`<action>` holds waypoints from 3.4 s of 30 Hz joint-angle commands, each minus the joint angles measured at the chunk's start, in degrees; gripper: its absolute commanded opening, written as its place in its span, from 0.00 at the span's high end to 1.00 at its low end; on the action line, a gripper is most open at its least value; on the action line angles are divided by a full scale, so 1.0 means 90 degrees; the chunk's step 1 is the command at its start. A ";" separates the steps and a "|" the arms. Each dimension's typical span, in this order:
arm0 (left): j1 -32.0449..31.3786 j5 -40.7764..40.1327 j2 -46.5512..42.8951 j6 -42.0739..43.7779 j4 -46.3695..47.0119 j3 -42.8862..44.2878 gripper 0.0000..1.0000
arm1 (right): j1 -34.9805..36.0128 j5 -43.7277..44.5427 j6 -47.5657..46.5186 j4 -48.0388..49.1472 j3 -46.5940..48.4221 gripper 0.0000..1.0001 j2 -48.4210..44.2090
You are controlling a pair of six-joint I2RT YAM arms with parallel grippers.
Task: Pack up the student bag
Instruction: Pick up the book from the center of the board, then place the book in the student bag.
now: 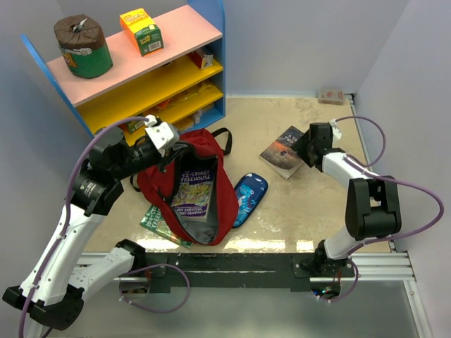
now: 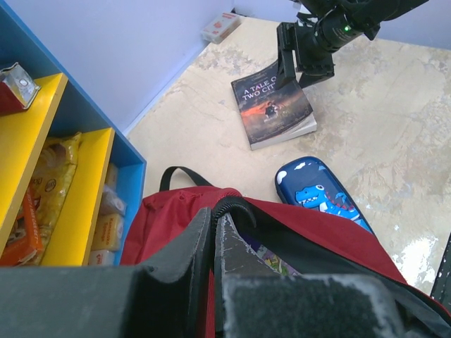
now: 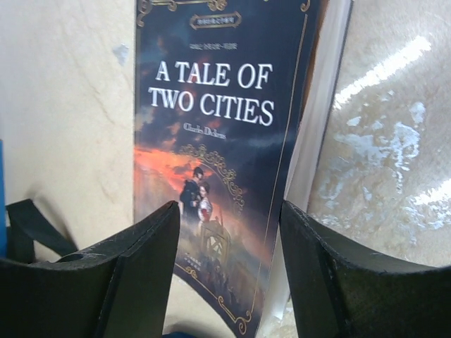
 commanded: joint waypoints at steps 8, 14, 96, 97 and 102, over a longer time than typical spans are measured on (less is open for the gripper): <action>0.0001 0.0325 -0.0199 -0.0187 0.0746 0.0054 1.00 | 0.0007 -0.0345 0.0047 0.0649 0.0045 0.39 -0.0391; 0.0011 0.0384 -0.0199 -0.0265 0.0786 0.0015 1.00 | -0.0003 -0.0862 -0.0011 0.1449 -0.0258 0.40 -0.0236; 0.0099 0.0296 -0.0628 -0.0129 0.1127 -0.1157 1.00 | 0.2878 -0.0988 -0.2218 -0.4682 0.7095 1.00 -0.0958; 0.0099 0.0277 -0.0648 -0.0139 0.1127 -0.1148 1.00 | 0.2878 -0.1231 -0.2248 -0.4731 0.7057 1.00 -0.1026; 0.0099 -0.0016 -0.0638 -0.0071 0.1059 -0.1030 1.00 | 0.3121 -0.2774 -0.2131 -0.4088 0.5674 1.00 -0.1641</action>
